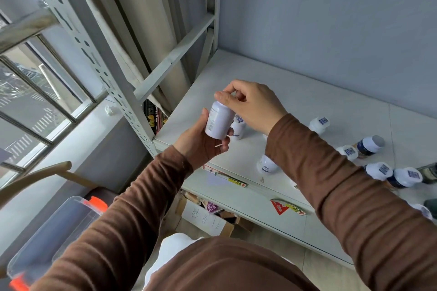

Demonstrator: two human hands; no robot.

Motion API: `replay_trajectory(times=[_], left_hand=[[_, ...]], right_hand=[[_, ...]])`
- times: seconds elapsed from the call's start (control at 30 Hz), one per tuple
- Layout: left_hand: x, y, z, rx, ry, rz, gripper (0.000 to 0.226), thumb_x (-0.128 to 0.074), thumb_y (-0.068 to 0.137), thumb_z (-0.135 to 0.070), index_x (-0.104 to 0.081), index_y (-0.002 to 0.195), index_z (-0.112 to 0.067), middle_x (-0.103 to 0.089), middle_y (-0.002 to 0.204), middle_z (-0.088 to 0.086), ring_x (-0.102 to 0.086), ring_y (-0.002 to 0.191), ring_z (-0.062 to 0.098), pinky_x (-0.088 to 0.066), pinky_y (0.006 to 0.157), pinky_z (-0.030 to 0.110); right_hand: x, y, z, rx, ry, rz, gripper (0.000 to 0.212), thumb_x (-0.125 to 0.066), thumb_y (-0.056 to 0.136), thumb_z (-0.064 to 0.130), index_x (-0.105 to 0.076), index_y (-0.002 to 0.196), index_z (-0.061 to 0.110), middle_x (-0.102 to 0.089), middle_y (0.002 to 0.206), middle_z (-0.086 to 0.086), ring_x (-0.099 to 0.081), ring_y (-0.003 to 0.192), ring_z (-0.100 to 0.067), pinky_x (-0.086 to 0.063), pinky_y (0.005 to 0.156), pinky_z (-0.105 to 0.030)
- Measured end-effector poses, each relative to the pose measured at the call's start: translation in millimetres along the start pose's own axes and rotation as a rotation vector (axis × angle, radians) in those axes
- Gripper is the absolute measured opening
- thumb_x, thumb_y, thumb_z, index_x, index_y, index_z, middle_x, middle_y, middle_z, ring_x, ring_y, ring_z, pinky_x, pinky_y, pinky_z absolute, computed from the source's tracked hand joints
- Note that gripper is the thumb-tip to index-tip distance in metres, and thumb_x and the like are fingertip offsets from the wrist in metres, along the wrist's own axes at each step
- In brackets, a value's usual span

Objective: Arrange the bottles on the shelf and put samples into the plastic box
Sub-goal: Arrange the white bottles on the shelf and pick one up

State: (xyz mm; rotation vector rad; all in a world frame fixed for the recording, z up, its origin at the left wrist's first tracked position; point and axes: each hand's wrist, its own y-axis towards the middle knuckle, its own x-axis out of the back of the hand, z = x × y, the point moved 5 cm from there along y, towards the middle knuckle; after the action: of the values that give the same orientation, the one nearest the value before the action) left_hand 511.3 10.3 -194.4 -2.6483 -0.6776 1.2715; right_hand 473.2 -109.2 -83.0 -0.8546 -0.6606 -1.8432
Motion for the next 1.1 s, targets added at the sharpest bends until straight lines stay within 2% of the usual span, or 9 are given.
replay_trajectory(times=[0.07,0.17,0.27,0.33,0.5,0.73,0.9,1.0,1.1], left_hand=[[2.3,-0.6,-5.2,-0.090,0.159,-0.022,0.045,-0.043,0.095,-0.047,-0.061,0.116,-0.011,-0.068,0.095,0.007,-0.062,0.081,0.017,-0.051,0.078,0.030],[4.8,4.9,-12.7,-0.237,0.537,-0.042,0.037,-0.054,0.089,-0.031,-0.058,0.119,-0.010,-0.067,0.100,0.002,-0.063,0.091,0.015,-0.052,0.087,0.032],[11.0,12.3,-14.0,-0.362,1.021,-0.244,0.049,-0.075,0.075,-0.040,-0.059,0.114,-0.016,-0.064,0.108,0.006,-0.062,0.091,0.025,-0.054,0.084,0.038],[13.9,13.0,-9.3,-0.424,1.124,-0.363,0.047,-0.082,0.071,-0.033,-0.058,0.109,-0.019,-0.058,0.107,0.005,-0.061,0.089,0.025,-0.052,0.077,0.031],[25.8,12.3,13.5,-0.406,1.331,-0.444,0.056,-0.082,0.068,-0.041,-0.053,0.112,-0.025,-0.051,0.103,-0.002,-0.060,0.083,0.017,-0.053,0.076,0.035],[52.3,15.7,12.8,-0.192,1.876,-0.344,0.066,-0.077,0.073,-0.030,-0.050,0.133,-0.027,-0.050,0.125,0.003,-0.047,0.113,0.024,-0.044,0.094,0.038],[52.3,24.4,-17.7,-0.226,2.057,-0.398,0.057,-0.069,0.081,-0.024,-0.049,0.134,-0.027,-0.050,0.132,0.001,-0.046,0.119,0.024,-0.044,0.096,0.038],[47.3,34.8,-30.6,-0.235,2.103,-0.427,0.056,-0.069,0.082,-0.026,-0.049,0.134,-0.027,-0.050,0.133,0.000,-0.045,0.121,0.024,-0.042,0.095,0.038],[39.5,43.6,-38.8,-0.259,2.157,-0.424,0.056,-0.070,0.083,-0.028,-0.048,0.134,-0.027,-0.051,0.134,-0.001,-0.045,0.121,0.024,-0.042,0.096,0.039]], right_hand=[[0.9,0.5,-8.2,0.040,-0.003,0.053,0.028,-0.053,0.094,0.046,-0.069,0.106,0.025,-0.070,0.099,0.005,-0.063,0.091,-0.017,-0.050,0.080,-0.030],[-2.4,-3.5,-20.6,0.055,0.057,0.163,0.034,-0.048,0.100,0.025,-0.060,0.132,0.021,-0.063,0.129,-0.002,-0.060,0.112,-0.021,-0.049,0.097,-0.041],[-9.1,-14.6,-27.3,0.063,-0.018,0.243,0.045,-0.053,0.099,0.022,-0.048,0.143,0.021,-0.055,0.142,-0.002,-0.052,0.126,-0.021,-0.039,0.106,-0.029],[-16.3,-22.4,-30.1,0.084,-0.086,0.257,0.053,-0.062,0.093,0.027,-0.046,0.144,0.021,-0.054,0.141,-0.002,-0.050,0.127,-0.019,-0.033,0.097,-0.017],[-43.3,-30.8,-40.6,0.111,-0.138,0.219,0.046,-0.069,0.085,0.023,-0.057,0.128,0.016,-0.064,0.124,-0.006,-0.057,0.113,-0.026,-0.044,0.095,-0.039],[-79.9,-34.7,-62.2,0.153,-0.323,0.272,0.041,-0.064,0.089,0.022,-0.054,0.128,0.016,-0.062,0.122,-0.007,-0.050,0.117,-0.026,-0.036,0.095,-0.030],[-88.3,-36.0,-71.3,0.166,-0.354,0.280,0.045,-0.062,0.090,0.019,-0.051,0.133,0.016,-0.059,0.128,-0.008,-0.050,0.119,-0.027,-0.033,0.098,-0.027],[-78.6,-35.6,-70.8,0.114,-0.279,0.318,0.053,-0.067,0.087,0.028,-0.051,0.136,0.017,-0.058,0.133,-0.008,-0.052,0.121,-0.027,-0.039,0.101,-0.034],[-40.1,-23.4,-72.5,0.062,-0.111,0.092,0.035,-0.070,0.086,0.026,-0.063,0.119,0.016,-0.067,0.113,-0.004,-0.064,0.097,-0.024,-0.049,0.087,-0.037]])
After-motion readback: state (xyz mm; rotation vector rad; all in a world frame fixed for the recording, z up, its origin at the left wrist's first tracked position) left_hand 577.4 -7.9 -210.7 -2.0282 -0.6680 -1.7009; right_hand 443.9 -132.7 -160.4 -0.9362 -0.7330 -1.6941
